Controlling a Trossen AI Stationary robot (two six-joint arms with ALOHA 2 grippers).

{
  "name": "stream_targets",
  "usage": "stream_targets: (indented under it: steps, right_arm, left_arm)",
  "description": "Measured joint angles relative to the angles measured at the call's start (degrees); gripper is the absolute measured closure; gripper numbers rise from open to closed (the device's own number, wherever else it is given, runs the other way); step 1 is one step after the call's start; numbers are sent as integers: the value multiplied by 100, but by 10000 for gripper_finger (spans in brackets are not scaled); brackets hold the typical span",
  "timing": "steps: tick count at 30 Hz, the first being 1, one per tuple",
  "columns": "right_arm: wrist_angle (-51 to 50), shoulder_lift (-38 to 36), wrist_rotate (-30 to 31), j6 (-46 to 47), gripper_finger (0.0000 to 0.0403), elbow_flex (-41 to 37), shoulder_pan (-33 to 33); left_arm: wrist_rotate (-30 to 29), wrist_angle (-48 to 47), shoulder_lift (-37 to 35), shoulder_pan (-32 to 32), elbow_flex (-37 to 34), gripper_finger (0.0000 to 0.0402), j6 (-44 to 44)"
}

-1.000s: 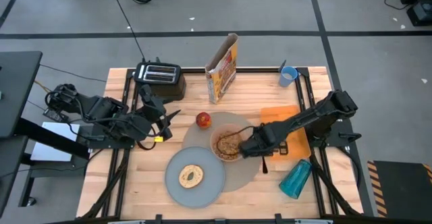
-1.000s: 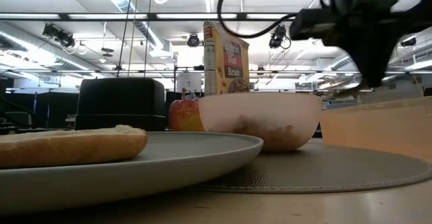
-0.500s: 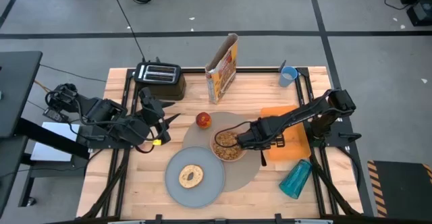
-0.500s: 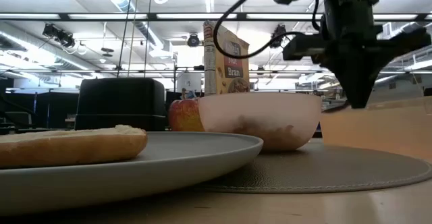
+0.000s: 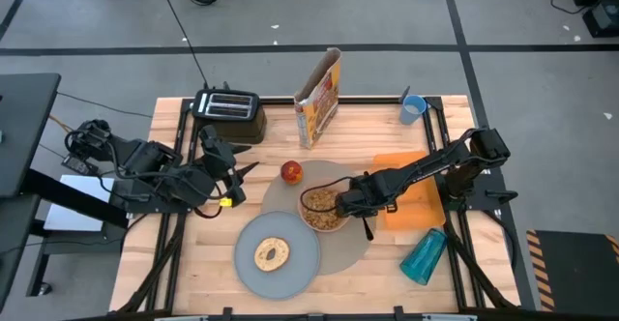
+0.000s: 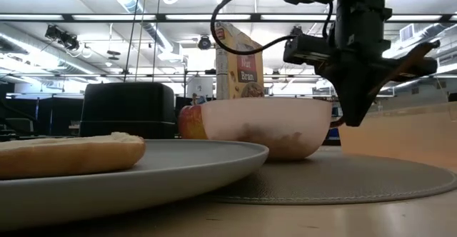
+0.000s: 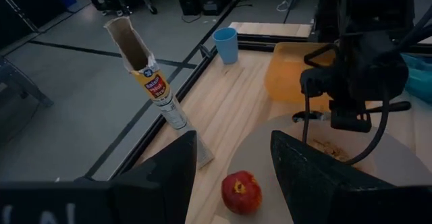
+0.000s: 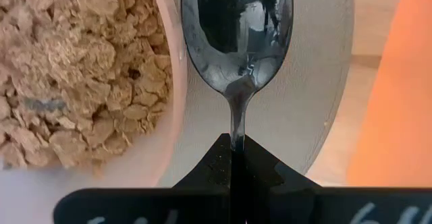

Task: Arrange a breakfast setting
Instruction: Put the black spoon to the right of the light orange bowl on the gray mat

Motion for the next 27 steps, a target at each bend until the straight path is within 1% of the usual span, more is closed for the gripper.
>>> stream_targets:
  steps: [8, 11, 16, 20, 27]
  right_arm:
    - [233, 0, -90, -125, 386, 0, -2]
    - [213, 0, -40, 292, 386, 0, 31]
    - [208, -2, 396, 1158, 386, -274, 143]
    - [694, -2, 486, 1251, 386, -621, 222]
    - [1317, -2, 301, 1499, 374, -1077, 244]
  left_arm:
    - [-2, 21, 0, 2, 0, 205, -151]
    - [-2, 21, 0, 2, 0, 205, -182]
    - [-2, 19, 0, 2, 0, 205, -302]
    - [-2, 17, 0, -2, 0, 205, -304]
    - [-3, 17, 0, -2, -2, 205, -304]
